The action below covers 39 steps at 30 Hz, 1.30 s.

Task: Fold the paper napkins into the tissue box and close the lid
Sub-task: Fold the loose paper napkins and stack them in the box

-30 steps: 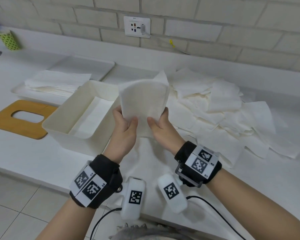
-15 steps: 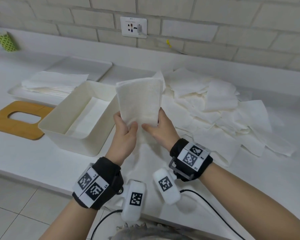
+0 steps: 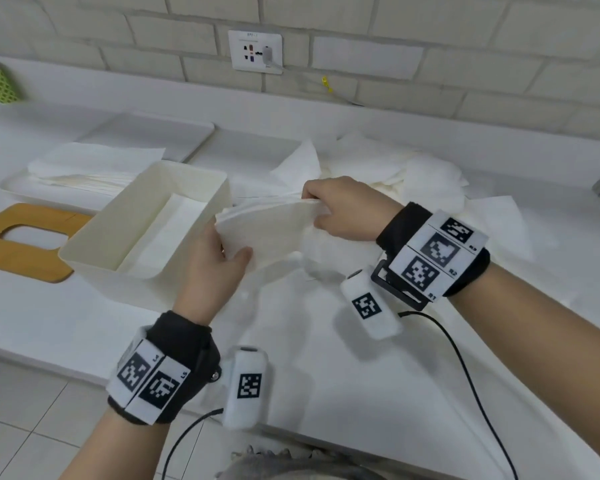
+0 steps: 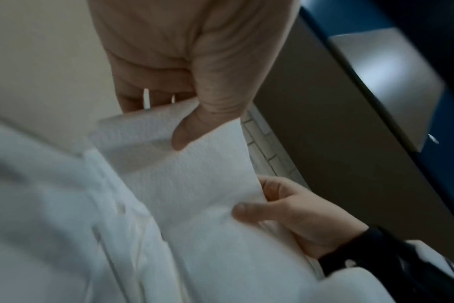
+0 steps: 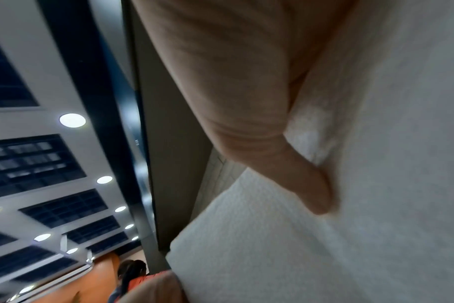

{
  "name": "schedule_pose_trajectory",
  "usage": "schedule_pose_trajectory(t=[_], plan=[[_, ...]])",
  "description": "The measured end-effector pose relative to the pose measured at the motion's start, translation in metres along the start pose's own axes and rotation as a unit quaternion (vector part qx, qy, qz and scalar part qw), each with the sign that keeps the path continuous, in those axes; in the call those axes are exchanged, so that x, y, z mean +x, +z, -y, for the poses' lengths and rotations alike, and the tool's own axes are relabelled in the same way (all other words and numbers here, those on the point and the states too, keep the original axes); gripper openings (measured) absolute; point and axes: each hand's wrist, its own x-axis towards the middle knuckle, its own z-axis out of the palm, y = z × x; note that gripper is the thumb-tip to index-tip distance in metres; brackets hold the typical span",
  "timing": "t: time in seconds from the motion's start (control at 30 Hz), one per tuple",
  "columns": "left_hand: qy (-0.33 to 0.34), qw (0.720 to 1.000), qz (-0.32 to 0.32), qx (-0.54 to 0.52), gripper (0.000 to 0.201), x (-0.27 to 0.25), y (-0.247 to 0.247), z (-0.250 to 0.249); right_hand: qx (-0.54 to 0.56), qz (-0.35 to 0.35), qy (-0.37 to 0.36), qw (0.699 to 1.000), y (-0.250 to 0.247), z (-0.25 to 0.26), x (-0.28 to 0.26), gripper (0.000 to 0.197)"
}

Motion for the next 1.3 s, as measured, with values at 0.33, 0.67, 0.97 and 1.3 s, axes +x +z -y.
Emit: schedule_pose_trajectory(t=[0.33, 0.67, 0.97, 1.3], plan=[[-0.184, 0.965, -0.025, -0.186, 0.032, -0.005, 0.019, 0.034, -0.147, 0.090, -0.009, 0.985, 0.044, 0.012, -0.008, 0.030], [-0.184, 0.967, 0.006, -0.176, 0.030, 0.001, 0.017, 0.033, -0.172, 0.056, -0.024, 0.983, 0.039, 0.024, -0.012, 0.030], [-0.168, 0.972, 0.021, -0.165, 0.032, 0.007, 0.016, 0.029, -0.162, 0.016, -0.021, 0.986, 0.029, 0.028, -0.013, 0.029], [-0.249, 0.950, 0.006, -0.189, 0.074, 0.014, 0.016, 0.027, -0.015, 0.017, 0.004, 1.000, 0.028, 0.016, -0.004, 0.016]])
